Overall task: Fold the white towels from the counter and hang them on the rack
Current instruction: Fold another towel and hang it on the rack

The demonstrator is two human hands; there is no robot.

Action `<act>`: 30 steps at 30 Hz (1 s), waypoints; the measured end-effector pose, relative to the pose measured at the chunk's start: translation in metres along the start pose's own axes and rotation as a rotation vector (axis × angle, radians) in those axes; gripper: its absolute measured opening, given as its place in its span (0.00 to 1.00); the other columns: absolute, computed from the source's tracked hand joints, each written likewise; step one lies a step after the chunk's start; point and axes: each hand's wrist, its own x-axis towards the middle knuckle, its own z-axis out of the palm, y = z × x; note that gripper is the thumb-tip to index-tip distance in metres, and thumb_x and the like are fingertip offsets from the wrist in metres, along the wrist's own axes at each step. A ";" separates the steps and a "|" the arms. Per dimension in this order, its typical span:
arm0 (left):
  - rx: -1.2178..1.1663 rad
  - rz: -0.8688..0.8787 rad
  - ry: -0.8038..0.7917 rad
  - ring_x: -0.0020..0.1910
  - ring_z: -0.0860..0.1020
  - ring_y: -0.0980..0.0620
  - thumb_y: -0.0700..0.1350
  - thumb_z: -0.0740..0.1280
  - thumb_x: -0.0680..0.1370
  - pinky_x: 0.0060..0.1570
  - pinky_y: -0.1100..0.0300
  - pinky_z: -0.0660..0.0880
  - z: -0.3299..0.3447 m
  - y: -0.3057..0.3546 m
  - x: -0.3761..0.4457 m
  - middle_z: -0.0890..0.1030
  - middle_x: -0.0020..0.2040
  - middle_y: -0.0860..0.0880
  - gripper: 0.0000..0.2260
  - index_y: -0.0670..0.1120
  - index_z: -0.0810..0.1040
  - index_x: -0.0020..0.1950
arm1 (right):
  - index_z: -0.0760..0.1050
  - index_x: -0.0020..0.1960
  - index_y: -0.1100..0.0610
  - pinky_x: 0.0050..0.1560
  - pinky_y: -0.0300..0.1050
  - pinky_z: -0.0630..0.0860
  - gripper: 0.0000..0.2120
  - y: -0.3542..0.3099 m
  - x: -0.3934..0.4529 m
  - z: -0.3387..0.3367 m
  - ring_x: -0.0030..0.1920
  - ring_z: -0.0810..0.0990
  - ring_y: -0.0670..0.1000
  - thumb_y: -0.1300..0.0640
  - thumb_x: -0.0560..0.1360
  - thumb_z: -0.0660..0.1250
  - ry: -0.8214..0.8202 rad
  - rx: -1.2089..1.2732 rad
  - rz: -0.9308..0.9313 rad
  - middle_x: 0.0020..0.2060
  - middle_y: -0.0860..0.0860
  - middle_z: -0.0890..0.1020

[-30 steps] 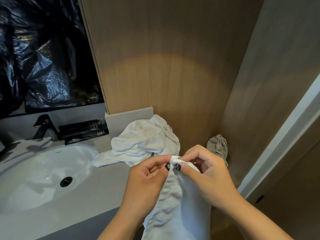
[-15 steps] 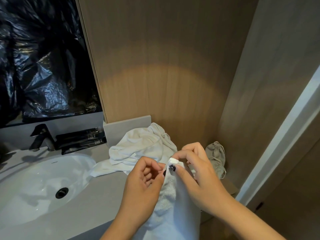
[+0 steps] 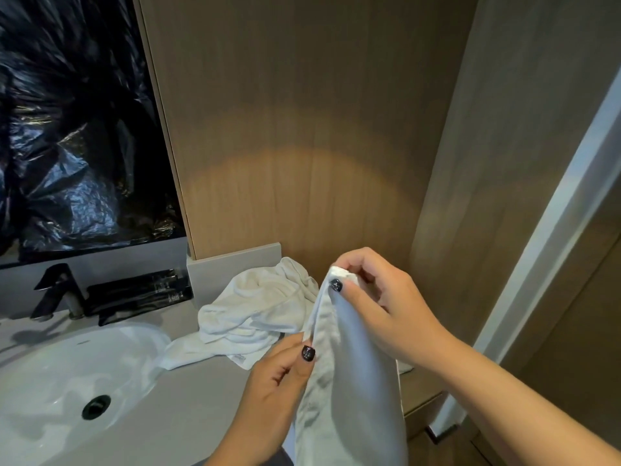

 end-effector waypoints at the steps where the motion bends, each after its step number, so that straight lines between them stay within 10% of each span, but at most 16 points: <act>1: 0.032 0.019 0.047 0.53 0.80 0.58 0.65 0.63 0.74 0.51 0.70 0.72 0.000 -0.001 0.001 0.83 0.52 0.55 0.16 0.59 0.85 0.47 | 0.76 0.52 0.54 0.43 0.40 0.74 0.03 -0.001 0.002 0.000 0.45 0.78 0.50 0.58 0.80 0.64 0.001 -0.004 -0.008 0.45 0.45 0.79; 13: 0.344 0.000 0.076 0.47 0.77 0.56 0.55 0.64 0.80 0.44 0.72 0.68 -0.010 -0.047 0.003 0.76 0.46 0.57 0.08 0.55 0.82 0.45 | 0.77 0.49 0.52 0.47 0.32 0.71 0.06 0.016 0.017 0.000 0.48 0.77 0.46 0.62 0.78 0.67 0.126 -0.013 0.097 0.46 0.45 0.78; 30: 0.672 0.053 0.044 0.34 0.71 0.53 0.76 0.46 0.74 0.34 0.60 0.66 -0.040 -0.093 0.000 0.70 0.31 0.55 0.26 0.56 0.63 0.34 | 0.77 0.47 0.52 0.45 0.40 0.73 0.03 0.087 0.027 -0.046 0.46 0.77 0.47 0.57 0.79 0.65 0.436 -0.058 0.489 0.46 0.48 0.79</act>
